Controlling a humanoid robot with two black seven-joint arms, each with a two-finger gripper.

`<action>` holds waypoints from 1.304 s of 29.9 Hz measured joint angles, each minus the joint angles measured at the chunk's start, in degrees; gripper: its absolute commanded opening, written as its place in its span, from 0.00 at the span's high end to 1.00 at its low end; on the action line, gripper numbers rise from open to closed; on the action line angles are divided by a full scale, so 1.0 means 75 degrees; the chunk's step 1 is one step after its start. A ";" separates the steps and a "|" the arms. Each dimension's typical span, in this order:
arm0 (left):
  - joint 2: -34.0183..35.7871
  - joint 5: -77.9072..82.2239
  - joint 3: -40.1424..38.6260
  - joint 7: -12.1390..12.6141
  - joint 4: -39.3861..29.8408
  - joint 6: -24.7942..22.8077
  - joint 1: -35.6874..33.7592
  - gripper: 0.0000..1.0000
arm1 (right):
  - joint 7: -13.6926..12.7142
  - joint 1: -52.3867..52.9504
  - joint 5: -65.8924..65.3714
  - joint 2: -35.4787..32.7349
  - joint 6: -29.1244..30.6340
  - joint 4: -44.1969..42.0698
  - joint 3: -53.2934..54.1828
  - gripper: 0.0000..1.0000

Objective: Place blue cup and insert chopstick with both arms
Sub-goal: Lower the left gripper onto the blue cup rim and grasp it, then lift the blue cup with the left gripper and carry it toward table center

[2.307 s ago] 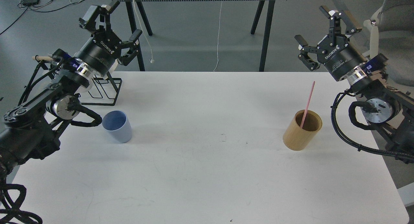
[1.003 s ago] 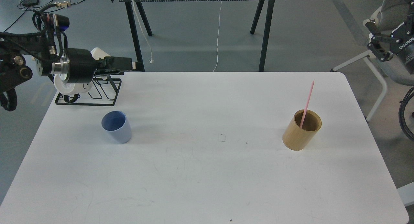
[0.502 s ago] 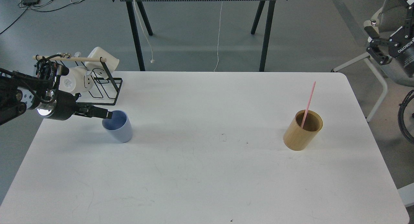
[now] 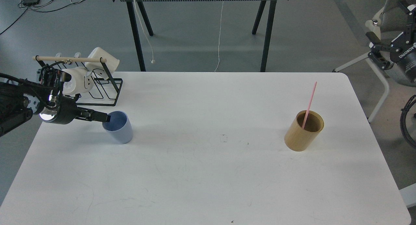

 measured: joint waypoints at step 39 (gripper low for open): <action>-0.0260 -0.0274 -0.1460 -0.0001 -0.3233 0.0067 -0.1616 1.00 | 0.0000 -0.0167 0.0079 -0.0041 0.0000 -0.0716 0.0866 0.03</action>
